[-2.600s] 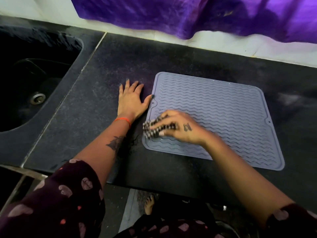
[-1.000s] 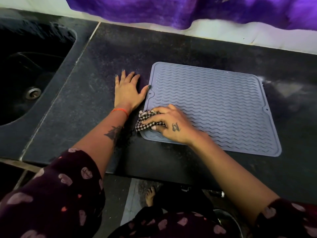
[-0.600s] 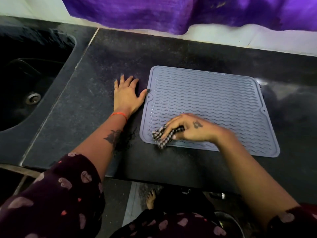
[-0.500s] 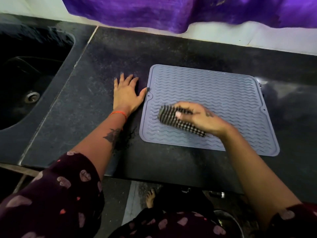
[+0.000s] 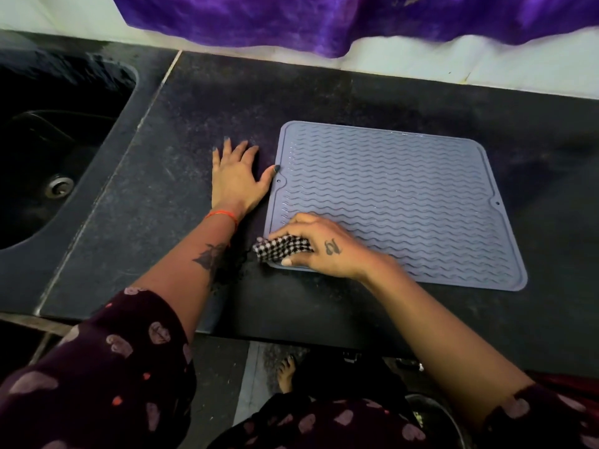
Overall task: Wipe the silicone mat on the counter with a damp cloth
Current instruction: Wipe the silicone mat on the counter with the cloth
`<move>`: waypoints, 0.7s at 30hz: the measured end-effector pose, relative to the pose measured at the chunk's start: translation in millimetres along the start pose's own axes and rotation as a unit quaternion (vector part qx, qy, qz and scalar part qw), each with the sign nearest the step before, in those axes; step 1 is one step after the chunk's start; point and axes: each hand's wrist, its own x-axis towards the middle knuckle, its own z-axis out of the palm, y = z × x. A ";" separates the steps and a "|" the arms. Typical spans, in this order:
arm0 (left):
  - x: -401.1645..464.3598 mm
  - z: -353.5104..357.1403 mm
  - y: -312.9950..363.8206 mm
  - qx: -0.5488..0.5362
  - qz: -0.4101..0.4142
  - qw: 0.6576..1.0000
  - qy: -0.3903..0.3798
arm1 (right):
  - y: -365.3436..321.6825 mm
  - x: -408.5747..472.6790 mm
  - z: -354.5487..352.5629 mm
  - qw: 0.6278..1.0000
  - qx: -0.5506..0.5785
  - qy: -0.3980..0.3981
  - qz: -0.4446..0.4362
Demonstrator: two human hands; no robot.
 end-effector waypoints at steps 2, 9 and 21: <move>0.0 -0.4 0.3 0.000 -0.002 1.000 0.000 | 5.0 -6.7 -8.5 1.000 -0.007 -0.023 -0.002; 0.1 -0.5 0.9 -0.002 -0.001 1.000 0.001 | 30.1 -21.5 -48.3 0.998 -0.029 -0.008 0.059; -1.0 0.1 0.2 -0.003 0.000 1.000 0.006 | 9.0 -10.6 14.7 0.983 -0.166 0.074 -0.004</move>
